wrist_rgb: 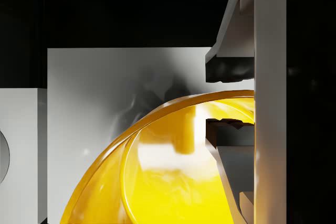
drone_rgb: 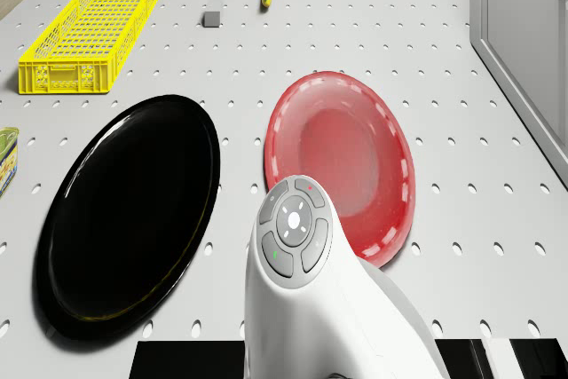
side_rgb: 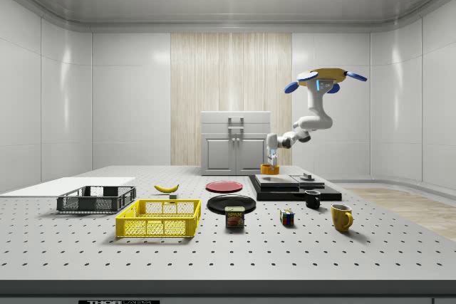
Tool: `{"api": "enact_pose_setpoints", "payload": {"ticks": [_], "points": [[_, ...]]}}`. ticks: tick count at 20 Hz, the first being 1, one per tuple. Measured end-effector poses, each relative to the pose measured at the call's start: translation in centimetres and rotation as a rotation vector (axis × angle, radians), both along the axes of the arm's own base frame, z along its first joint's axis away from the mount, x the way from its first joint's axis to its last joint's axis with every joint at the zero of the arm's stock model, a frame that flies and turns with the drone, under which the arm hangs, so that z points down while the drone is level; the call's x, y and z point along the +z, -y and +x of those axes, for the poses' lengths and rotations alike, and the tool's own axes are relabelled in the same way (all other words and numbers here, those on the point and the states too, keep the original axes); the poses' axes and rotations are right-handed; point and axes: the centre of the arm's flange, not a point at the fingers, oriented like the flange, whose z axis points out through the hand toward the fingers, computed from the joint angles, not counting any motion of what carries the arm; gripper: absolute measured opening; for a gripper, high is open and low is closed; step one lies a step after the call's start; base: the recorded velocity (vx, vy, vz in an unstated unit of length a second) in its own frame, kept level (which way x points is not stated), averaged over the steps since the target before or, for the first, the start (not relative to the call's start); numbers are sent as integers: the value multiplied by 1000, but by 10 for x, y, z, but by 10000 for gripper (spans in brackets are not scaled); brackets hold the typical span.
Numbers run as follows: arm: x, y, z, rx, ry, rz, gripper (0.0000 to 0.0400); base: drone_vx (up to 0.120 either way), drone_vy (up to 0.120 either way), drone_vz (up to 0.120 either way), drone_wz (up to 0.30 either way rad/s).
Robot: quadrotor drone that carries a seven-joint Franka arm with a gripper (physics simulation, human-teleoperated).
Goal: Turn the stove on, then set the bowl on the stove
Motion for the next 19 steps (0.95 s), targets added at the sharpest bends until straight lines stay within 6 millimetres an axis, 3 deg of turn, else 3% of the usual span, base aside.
{"api": "enact_pose_setpoints", "payload": {"ticks": [4, 5, 6, 8, 11, 14, 19], "points": [[14, 0, 0, 0, 0, 0, 100, 0, 0, 0, 0], [16, 0, 0, 0, 0, 0, 124, 0, 0, 0, 0], [18, 0, 0, 0, 0, 0, 185, 0, 0, 0, 0], [21, 0, 0, 0, 0, 0, 269, 0, 0, 0, 0], [16, 0, 0, 0, 0, 0, 338, 0, 0, 0, 0], [8, 0, 0, 0, 0, 0, 371, 0, 0, 0, 0], [2, 0, 0, 0, 0, 0, 390, 0, 0, 0, 0]]}}
